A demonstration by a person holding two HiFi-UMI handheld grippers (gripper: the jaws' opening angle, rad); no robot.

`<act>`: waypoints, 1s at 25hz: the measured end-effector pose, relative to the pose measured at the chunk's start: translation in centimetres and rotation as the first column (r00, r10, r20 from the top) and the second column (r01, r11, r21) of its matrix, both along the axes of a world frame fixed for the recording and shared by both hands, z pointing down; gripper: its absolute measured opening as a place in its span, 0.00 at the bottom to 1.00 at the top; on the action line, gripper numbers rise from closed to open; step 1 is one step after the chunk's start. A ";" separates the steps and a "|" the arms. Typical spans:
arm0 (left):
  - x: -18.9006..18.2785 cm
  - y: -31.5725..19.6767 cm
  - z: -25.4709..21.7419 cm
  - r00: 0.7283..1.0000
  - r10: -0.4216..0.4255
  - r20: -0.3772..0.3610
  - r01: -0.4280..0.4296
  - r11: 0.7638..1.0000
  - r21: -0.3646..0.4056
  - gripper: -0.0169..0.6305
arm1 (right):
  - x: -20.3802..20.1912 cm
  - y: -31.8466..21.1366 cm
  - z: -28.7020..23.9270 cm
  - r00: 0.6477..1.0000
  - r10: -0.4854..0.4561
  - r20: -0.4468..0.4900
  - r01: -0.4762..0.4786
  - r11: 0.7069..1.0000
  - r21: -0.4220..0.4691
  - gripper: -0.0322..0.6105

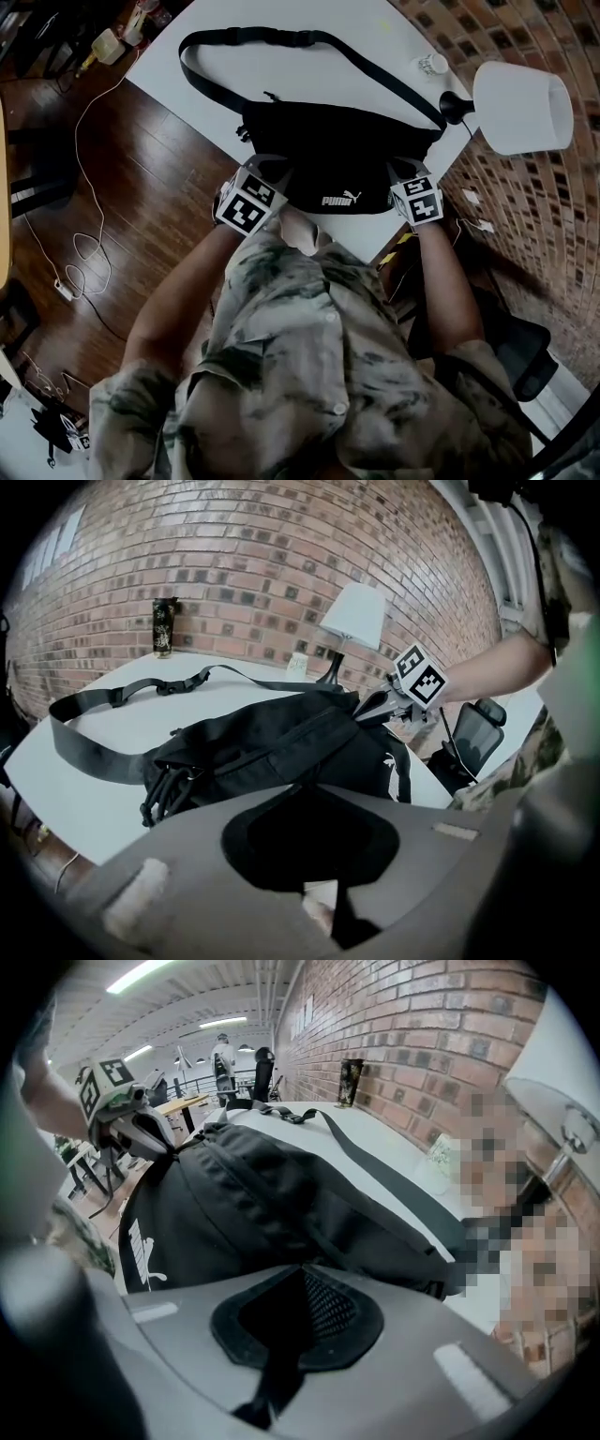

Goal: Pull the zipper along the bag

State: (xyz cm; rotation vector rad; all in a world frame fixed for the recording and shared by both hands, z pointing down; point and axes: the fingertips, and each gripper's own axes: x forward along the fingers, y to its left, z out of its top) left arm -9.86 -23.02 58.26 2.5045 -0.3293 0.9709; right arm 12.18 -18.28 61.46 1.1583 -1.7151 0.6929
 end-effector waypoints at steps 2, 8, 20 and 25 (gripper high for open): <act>-0.5 -0.2 0.0 1.000 -0.003 -0.011 0.003 1.000 0.001 0.06 | 0.4 0.1 0.1 1.000 0.012 -0.013 -0.012 1.000 -0.008 0.06; -1.3 -0.4 0.0 0.999 -0.017 -0.048 0.018 1.000 0.025 0.07 | 0.3 -0.1 0.1 0.999 0.029 -0.035 -0.029 1.000 0.005 0.06; -5.4 3.7 -3.9 0.985 -0.172 -0.006 0.170 0.970 0.171 0.11 | -1.0 5.1 -7.7 0.998 0.023 0.060 -0.041 0.948 0.314 0.14; -7.2 12.0 -9.2 0.958 -0.283 -0.052 0.287 0.925 0.248 0.11 | -2.4 14.6 -11.2 0.990 -0.047 0.134 -0.013 0.908 0.420 0.14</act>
